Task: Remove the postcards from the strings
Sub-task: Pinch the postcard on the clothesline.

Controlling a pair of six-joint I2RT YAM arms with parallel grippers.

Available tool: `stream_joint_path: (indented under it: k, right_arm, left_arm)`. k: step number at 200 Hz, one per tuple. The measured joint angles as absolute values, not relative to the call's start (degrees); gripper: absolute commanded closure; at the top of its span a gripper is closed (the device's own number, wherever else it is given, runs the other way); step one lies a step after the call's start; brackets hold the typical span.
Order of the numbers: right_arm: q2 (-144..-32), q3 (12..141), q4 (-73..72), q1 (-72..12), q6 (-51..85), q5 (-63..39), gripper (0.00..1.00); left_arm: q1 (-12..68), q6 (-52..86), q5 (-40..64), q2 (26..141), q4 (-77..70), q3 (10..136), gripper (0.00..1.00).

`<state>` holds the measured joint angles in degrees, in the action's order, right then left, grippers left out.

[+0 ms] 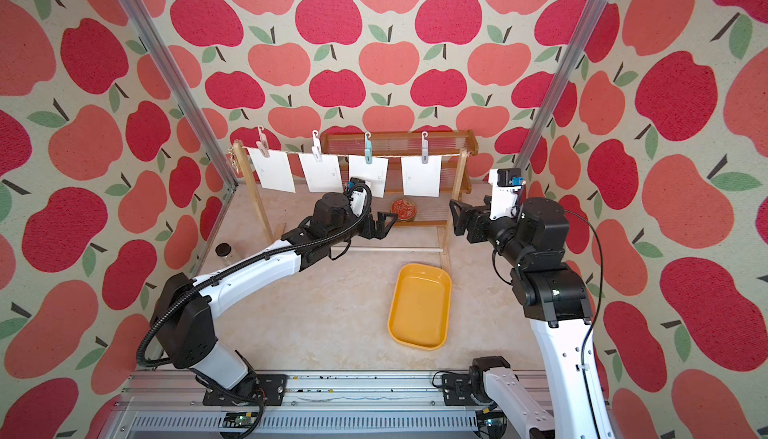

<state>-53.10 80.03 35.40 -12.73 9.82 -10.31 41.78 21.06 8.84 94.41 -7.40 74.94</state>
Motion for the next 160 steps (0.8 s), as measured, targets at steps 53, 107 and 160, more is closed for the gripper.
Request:
stream_joint_path:
  k: [53, 107, 160]
  right_arm:
    - [-58.46, 87.18, 36.88, -19.11, 6.9, -11.79, 0.11]
    - [-60.49, 88.82, 37.01, -20.53, 5.34, -12.58, 0.12]
    - [-60.42, 88.42, 36.97, -20.53, 4.71, -12.8, 0.11]
  left_arm:
    - [41.89, 21.5, 11.68, 101.25, -17.37, 78.98, 0.0]
    - [42.96, 21.98, 13.98, 104.68, -26.0, 79.72, 0.01]
    - [43.97, 23.0, 16.03, 106.13, -31.03, 81.65, 0.3]
